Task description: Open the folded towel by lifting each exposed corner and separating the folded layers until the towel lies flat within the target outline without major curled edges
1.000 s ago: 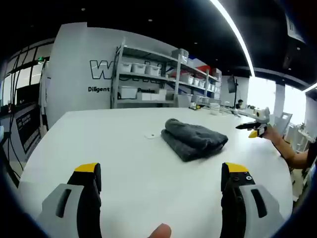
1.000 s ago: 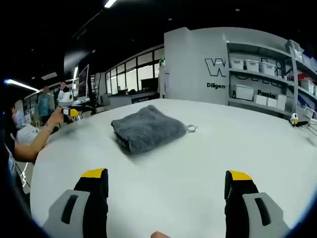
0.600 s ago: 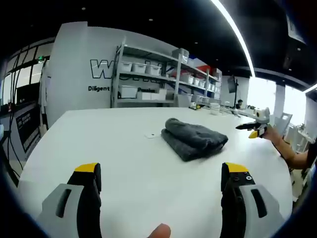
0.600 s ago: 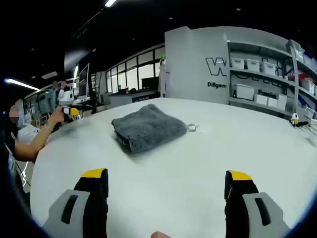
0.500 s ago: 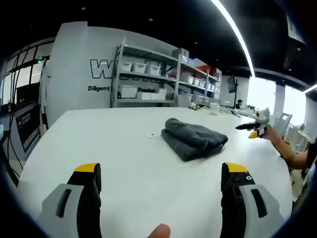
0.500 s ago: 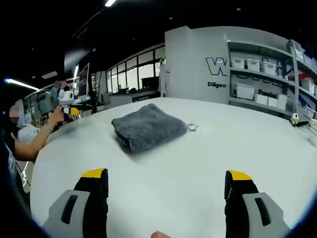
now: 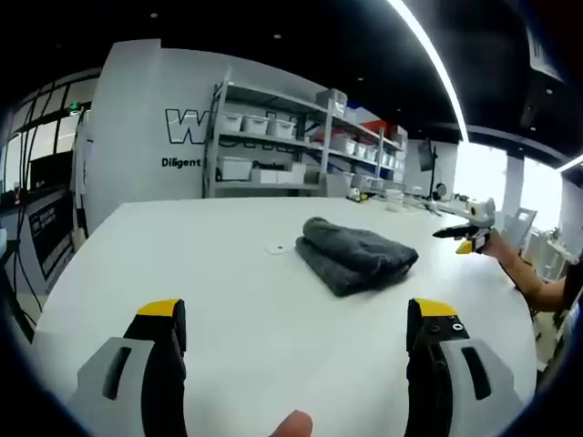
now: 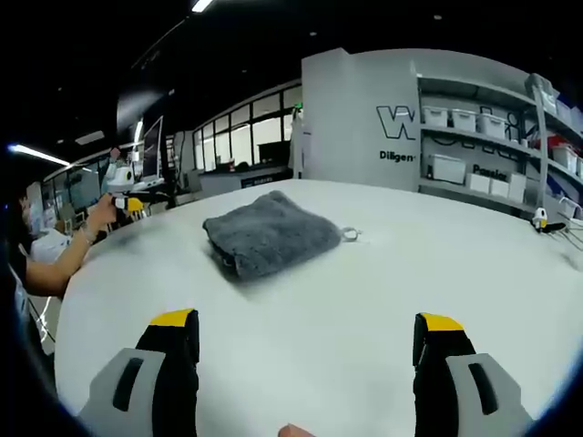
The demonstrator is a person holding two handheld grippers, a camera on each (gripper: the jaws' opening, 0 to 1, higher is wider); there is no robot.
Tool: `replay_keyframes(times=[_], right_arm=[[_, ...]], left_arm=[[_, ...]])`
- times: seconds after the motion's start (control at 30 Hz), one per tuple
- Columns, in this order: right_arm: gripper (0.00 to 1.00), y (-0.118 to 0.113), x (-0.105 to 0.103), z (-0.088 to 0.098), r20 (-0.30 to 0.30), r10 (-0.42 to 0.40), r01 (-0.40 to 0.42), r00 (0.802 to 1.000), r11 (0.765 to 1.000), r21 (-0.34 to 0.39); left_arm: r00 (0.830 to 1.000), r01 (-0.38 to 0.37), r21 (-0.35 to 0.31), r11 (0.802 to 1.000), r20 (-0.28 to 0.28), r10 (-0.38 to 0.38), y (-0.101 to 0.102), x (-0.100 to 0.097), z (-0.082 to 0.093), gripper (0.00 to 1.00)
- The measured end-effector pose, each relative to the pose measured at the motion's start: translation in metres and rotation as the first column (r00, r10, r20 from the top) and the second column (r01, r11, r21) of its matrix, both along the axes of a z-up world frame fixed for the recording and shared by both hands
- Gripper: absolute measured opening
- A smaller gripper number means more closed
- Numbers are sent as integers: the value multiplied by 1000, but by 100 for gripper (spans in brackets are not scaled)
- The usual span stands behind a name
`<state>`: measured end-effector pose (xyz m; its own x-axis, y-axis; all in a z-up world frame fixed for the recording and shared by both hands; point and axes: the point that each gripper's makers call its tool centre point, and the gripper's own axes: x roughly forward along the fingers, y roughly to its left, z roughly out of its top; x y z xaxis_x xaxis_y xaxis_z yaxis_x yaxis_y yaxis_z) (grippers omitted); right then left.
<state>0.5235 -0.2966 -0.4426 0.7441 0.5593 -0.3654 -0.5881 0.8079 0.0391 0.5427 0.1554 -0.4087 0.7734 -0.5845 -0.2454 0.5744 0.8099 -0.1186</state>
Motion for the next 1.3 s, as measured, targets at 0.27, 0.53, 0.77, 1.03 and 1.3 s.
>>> replay_keyframes(times=[0.27, 0.53, 0.77, 1.03, 1.3], right_arm=[[100, 1, -1, -3, -9, 9, -9, 1000, 1000, -15], [100, 1, -1, -5, -18, 14, -15, 1000, 1000, -19], [100, 8, -5, -8, -33, 39, -40, 999, 999, -32], [100, 12, -9, -11, -43, 45, -47, 998, 998, -47], [100, 8, -8, -9, -43, 33, -34, 999, 999, -33]], left_arm=[[1000, 1, 6, 1000, -1, -1, -1, -2, -1, 100], [1000, 0, 9, 1000, -1, 0, 1, -2, 0, 100], [1000, -3, 9, 1000, 6, 3, 1, -3, 2, 100], [1000, 4, 10, 1000, 14, -4, 0, -3, 4, 100], [1000, 2, 8, 1000, 25, -2, 2, -3, 7, 100]])
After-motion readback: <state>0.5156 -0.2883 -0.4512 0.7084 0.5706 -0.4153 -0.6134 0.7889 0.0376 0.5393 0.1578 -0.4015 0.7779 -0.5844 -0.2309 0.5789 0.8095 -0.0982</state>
